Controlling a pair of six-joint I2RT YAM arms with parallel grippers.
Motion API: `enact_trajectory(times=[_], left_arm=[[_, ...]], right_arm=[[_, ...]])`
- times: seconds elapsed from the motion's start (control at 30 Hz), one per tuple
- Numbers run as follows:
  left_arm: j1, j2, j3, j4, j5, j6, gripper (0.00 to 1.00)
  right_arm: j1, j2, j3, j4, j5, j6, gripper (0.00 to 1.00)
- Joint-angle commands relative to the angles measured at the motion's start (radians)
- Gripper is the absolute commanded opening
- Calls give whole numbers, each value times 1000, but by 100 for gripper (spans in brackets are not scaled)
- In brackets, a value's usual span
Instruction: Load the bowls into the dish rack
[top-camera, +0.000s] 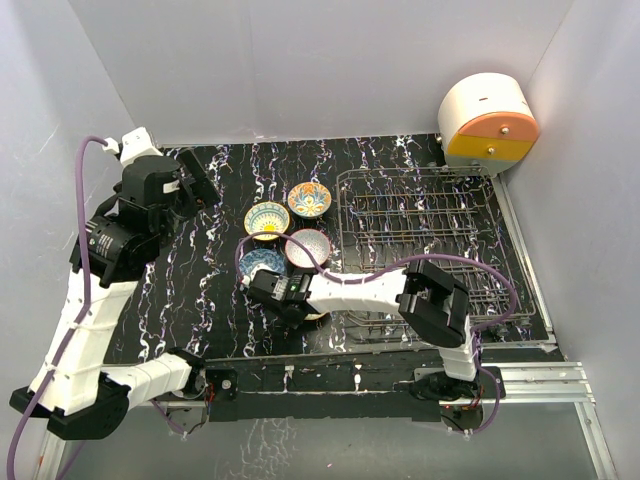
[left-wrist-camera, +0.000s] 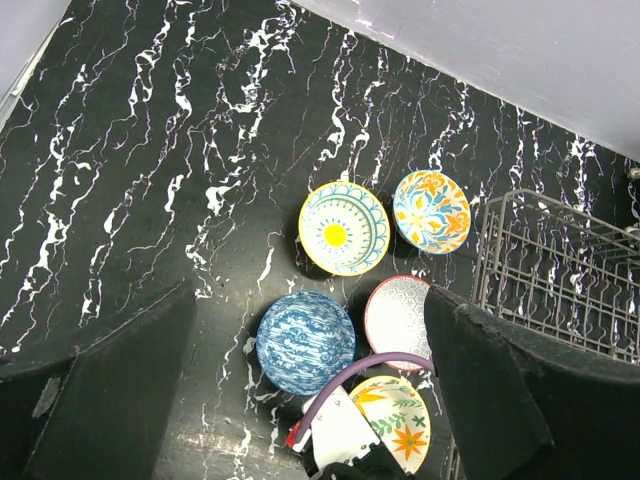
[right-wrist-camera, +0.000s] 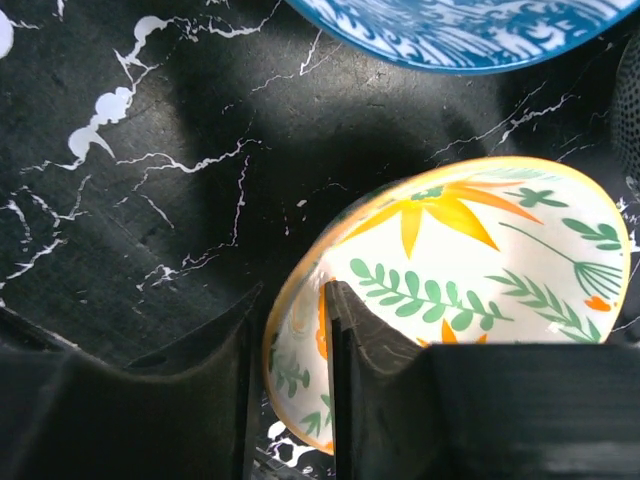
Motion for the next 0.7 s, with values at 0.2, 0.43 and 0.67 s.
enact_trajectory(times=[0.2, 0.43, 0.67], left_arm=[[-3, -28, -6, -10, -42, -11, 94], [-3, -21, 21, -20, -44, -13, 94], [-3, -13, -8, 26, -47, -16, 94]], right_arm=[[4, -23, 55, -21, -56, -51, 8], [2, -141, 293, -139, -282, -63, 8], [-243, -178, 593, -182, -541, -47, 8]])
